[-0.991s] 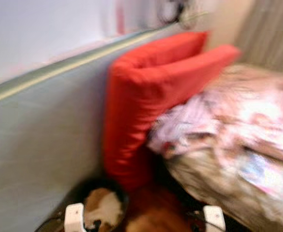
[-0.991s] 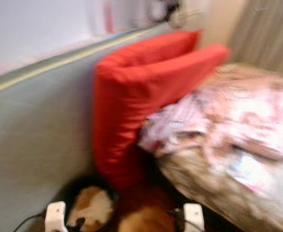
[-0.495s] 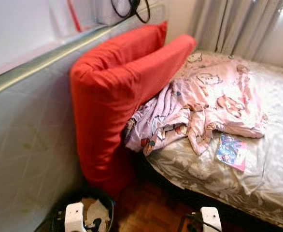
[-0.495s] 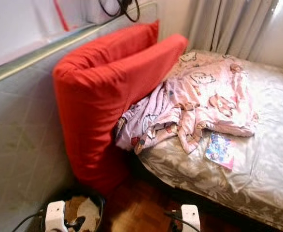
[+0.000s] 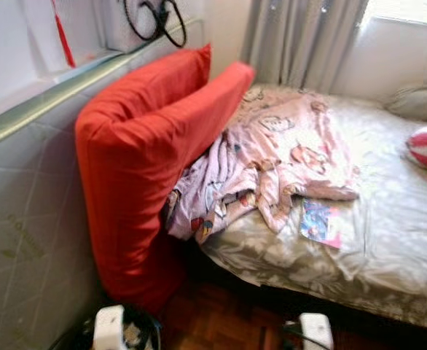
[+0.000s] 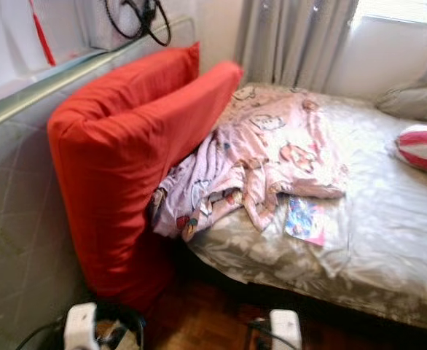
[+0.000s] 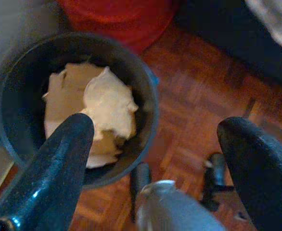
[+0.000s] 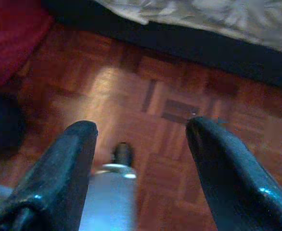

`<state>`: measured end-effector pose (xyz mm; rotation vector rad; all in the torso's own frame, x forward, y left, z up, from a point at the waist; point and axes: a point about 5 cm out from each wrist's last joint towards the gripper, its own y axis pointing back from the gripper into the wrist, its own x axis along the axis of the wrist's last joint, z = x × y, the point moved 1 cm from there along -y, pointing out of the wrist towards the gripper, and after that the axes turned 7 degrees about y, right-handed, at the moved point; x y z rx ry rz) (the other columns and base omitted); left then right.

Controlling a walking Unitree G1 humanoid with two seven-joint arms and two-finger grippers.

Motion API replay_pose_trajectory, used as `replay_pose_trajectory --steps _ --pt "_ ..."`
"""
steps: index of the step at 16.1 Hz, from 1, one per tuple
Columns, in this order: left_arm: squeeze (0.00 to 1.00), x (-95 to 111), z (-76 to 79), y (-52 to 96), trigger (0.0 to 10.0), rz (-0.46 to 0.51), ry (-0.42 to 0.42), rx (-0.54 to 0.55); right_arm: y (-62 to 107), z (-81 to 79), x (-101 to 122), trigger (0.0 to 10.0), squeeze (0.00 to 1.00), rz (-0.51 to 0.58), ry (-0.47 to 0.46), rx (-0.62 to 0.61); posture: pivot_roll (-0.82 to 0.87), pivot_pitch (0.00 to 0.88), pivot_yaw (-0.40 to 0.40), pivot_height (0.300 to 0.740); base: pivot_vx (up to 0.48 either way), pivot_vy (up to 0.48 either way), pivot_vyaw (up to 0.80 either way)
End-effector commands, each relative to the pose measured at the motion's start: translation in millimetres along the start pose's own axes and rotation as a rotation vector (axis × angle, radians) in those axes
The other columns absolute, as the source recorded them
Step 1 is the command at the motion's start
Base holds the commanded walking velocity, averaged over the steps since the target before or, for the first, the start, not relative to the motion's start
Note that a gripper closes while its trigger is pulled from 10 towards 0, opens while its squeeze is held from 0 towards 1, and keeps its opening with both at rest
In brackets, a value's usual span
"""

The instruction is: Clean up the room

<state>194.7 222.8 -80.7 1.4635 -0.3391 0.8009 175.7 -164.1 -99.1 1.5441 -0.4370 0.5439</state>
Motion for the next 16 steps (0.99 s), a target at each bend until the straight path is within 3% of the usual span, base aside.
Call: replay_pose_trajectory --steps 1,16 --pt "0.0 0.1 6.2 -1.3 10.0 -0.006 -0.004 -0.014 0.9 9.7 0.8 10.0 0.0 0.003 0.002 -0.024 0.05 0.005 -0.024 0.74 0.0 -0.424 0.0" --pt "0.0 5.0 10.7 -2.8 10.0 0.008 -0.014 -0.03 0.9 11.8 0.7 10.0 0.0 -0.002 -0.003 -0.039 0.05 0.003 -0.018 0.74 0.0 -0.425 0.0"
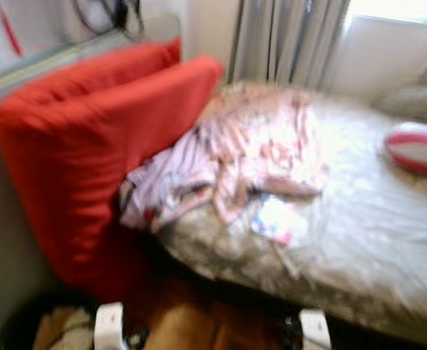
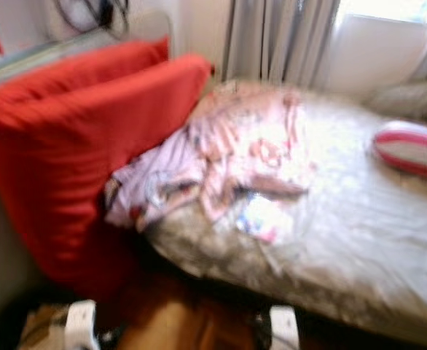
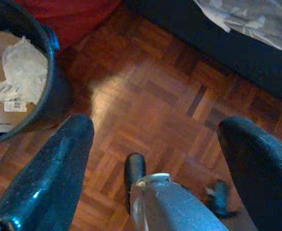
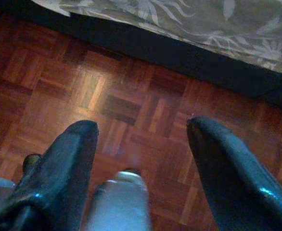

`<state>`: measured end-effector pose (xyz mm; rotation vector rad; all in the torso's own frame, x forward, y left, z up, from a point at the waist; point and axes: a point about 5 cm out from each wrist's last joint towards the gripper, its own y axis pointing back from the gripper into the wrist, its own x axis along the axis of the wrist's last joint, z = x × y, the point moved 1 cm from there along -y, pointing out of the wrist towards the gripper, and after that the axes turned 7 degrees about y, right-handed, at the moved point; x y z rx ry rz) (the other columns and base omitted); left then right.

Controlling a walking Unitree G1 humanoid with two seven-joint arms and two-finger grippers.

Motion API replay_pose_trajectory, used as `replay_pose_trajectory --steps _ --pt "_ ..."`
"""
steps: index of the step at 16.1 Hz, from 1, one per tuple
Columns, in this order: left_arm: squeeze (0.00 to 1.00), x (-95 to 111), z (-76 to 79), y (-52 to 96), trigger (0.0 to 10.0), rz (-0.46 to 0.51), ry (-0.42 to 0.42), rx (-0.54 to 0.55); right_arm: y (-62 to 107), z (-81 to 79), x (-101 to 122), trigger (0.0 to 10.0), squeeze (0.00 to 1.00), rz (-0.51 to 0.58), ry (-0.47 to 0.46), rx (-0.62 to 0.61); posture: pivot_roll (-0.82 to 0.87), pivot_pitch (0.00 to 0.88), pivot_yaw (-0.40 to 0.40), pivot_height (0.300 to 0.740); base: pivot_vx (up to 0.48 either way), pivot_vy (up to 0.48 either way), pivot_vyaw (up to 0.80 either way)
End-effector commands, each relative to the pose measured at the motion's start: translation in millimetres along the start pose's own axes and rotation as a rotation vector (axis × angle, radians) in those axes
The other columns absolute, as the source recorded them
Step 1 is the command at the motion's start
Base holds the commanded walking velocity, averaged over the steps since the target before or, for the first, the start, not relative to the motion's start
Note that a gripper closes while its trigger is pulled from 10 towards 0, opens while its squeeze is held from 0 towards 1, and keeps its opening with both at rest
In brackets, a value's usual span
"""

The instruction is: Clean up the room

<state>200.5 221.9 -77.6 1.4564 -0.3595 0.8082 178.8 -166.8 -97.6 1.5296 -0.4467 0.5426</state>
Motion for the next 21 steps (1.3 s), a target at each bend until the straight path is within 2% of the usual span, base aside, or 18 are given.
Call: replay_pose_trajectory --steps 1,21 --pt "0.0 0.9 6.7 -1.5 10.0 -0.004 -0.007 -0.019 1.2 8.3 -2.3 10.0 0.0 -0.008 -0.002 -0.024 0.05 0.003 -0.018 0.74 0.0 -0.424 0.0" --pt "0.0 -0.6 6.4 -1.0 10.0 -0.012 -0.02 -0.027 1.4 8.1 -2.0 10.0 0.0 0.002 -0.011 -0.027 0.03 0.017 -0.012 0.74 0.0 -0.426 0.0"
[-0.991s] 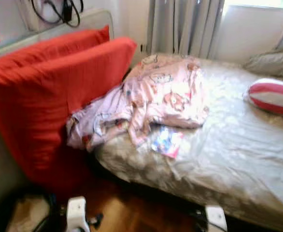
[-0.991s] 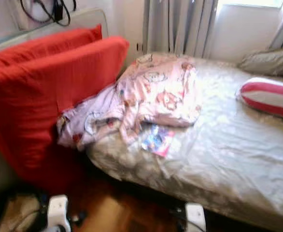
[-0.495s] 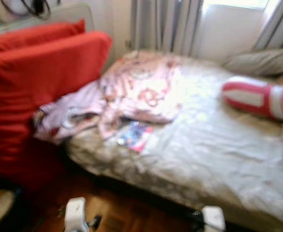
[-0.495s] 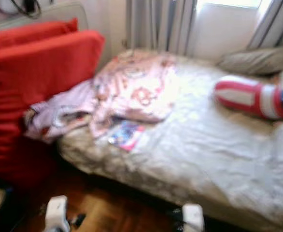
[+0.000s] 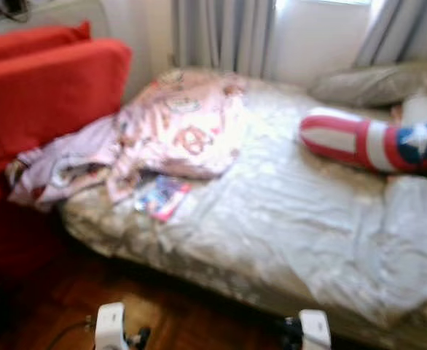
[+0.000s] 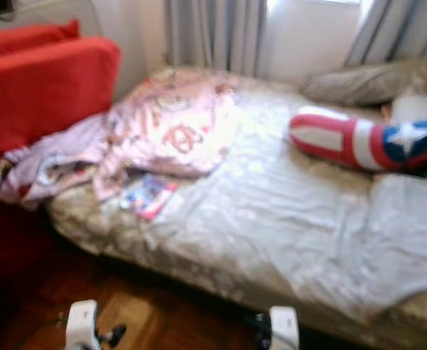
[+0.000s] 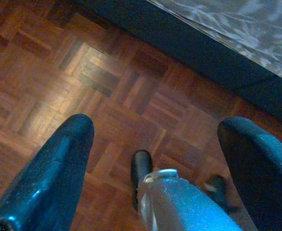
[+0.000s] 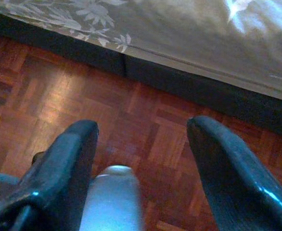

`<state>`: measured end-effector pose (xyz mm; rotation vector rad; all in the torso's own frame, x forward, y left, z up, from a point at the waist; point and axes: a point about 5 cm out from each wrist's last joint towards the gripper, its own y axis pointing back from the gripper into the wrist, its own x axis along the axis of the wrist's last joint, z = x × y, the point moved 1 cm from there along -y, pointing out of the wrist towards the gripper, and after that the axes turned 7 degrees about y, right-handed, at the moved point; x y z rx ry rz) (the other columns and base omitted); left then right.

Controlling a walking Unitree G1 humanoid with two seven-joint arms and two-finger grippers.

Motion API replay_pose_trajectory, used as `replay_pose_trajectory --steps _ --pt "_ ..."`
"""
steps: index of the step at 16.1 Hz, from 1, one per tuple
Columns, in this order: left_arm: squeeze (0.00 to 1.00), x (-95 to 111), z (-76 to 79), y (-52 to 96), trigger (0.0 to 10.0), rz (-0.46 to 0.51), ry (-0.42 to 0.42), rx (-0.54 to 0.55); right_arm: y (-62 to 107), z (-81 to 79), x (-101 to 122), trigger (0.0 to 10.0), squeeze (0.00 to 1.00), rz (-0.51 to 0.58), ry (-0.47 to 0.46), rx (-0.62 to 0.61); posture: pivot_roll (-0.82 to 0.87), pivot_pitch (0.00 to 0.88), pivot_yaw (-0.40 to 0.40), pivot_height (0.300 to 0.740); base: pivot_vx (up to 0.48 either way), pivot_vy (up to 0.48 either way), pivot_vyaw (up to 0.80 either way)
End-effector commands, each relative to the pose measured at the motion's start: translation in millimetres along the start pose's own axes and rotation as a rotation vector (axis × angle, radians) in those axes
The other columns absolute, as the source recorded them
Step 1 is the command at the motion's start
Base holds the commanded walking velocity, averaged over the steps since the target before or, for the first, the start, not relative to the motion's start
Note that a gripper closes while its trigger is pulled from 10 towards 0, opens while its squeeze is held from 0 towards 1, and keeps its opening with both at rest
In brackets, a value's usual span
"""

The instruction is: Clean up the room

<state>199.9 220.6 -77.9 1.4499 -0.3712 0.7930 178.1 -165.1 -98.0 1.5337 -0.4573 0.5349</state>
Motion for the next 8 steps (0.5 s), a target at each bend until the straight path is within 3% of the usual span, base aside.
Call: replay_pose_trajectory --steps 1,8 --pt "0.0 0.5 5.2 -1.4 10.0 -0.009 -0.008 -0.014 1.4 10.2 -1.4 10.0 0.0 -0.001 0.002 -0.028 0.03 0.016 -0.012 0.74 0.0 -0.424 0.0" --pt "0.0 -1.3 6.4 -1.2 10.0 -0.014 -0.016 -0.021 1.7 10.0 -3.0 10.0 0.0 -0.007 0.013 -0.027 0.02 0.0 -0.016 0.74 0.0 -0.425 0.0"
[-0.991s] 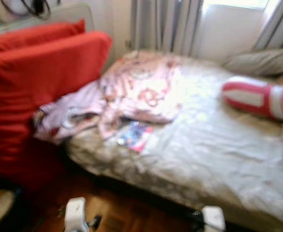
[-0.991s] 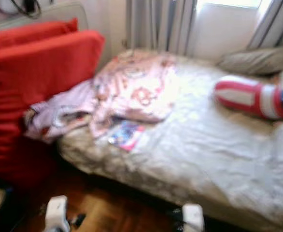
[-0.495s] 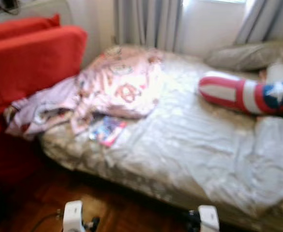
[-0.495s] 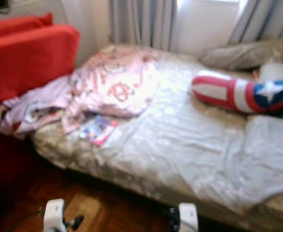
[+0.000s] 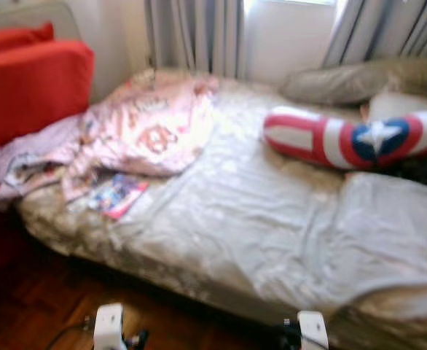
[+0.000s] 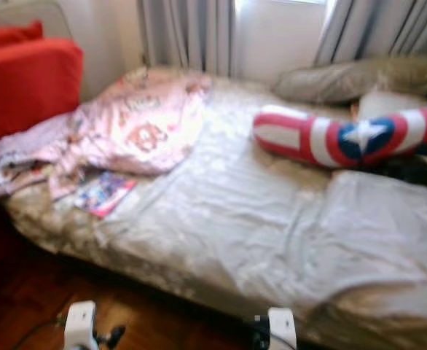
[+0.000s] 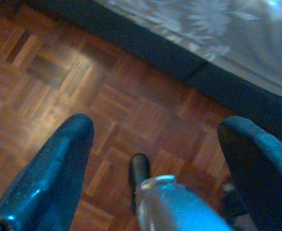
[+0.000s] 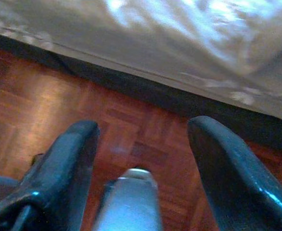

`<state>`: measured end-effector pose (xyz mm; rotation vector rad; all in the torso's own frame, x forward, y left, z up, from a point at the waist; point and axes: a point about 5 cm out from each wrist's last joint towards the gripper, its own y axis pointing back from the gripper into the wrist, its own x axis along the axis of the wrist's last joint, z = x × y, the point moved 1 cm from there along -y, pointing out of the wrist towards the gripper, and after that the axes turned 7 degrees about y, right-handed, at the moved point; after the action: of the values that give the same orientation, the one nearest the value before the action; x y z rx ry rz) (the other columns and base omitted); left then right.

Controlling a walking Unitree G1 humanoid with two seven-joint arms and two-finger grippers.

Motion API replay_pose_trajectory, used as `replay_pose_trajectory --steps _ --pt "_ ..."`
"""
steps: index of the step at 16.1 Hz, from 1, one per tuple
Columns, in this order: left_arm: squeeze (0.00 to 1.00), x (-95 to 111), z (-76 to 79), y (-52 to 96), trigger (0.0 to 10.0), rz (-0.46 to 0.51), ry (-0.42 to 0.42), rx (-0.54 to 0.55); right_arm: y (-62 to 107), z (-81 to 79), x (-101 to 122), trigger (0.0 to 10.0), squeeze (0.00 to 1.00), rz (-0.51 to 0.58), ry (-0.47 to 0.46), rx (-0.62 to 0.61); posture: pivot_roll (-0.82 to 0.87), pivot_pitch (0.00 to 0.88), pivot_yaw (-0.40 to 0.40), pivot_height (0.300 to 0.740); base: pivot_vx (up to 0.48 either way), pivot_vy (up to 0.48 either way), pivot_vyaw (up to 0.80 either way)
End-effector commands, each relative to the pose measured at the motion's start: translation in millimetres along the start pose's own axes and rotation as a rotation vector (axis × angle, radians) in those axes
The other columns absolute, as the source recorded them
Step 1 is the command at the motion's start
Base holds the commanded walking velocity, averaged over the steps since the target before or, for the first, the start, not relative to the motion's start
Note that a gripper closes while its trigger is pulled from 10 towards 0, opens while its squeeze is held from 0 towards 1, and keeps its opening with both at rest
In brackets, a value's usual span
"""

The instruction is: Clean up the room

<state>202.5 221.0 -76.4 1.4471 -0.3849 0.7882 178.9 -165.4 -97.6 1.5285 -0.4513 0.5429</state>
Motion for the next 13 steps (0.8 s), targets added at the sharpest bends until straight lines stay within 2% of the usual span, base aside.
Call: replay_pose_trajectory --steps 1,2,8,13 --pt "0.0 -4.5 6.2 -0.5 10.0 -0.021 -0.008 -0.015 1.8 9.5 -4.0 10.0 0.0 -0.008 0.004 -0.024 0.02 0.0 -0.017 0.74 0.0 -0.424 0.0" --pt "0.0 -5.7 7.0 -0.5 10.0 -0.027 -0.011 -0.016 2.0 9.0 -4.6 10.0 0.0 -0.008 0.008 -0.021 0.02 0.0 -0.018 0.74 0.0 -0.319 0.0" --pt "0.0 -8.4 8.7 -0.3 10.0 -0.037 -0.01 -0.022 2.3 8.2 -6.1 10.0 0.0 -0.012 0.013 -0.018 0.02 0.0 -0.019 0.74 0.0 0.0 0.0" --pt "0.0 -7.9 9.7 -0.8 10.0 -0.04 -0.006 -0.021 1.2 6.0 -3.1 10.0 0.0 -0.011 0.021 -0.005 0.02 0.0 -0.02 0.74 0.0 0.0 -0.7"
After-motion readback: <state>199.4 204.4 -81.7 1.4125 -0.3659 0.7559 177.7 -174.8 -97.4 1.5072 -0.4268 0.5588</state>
